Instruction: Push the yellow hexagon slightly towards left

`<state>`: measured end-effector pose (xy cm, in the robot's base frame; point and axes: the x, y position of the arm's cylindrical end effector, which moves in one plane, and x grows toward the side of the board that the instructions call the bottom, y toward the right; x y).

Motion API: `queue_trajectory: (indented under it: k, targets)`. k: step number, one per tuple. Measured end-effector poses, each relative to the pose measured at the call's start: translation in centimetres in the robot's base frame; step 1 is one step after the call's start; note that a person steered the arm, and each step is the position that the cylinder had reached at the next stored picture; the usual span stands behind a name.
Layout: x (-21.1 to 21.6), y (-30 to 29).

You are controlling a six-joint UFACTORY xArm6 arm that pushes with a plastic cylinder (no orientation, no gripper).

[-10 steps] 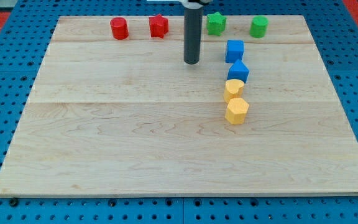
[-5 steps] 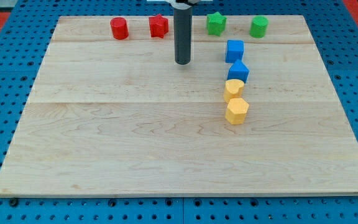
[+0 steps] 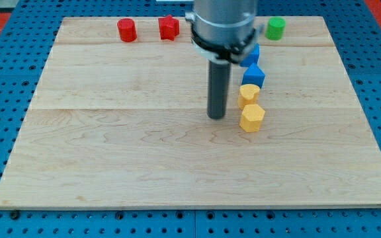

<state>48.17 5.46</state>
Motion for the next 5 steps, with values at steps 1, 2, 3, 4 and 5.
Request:
queue_trajectory:
  k: [1, 2, 3, 4, 5]
  targets:
    - [2.6, 4.6]
    - [5.1, 3.4]
    - [8.3, 5.3]
    - [7.1, 12.6]
    - [2.4, 12.2]
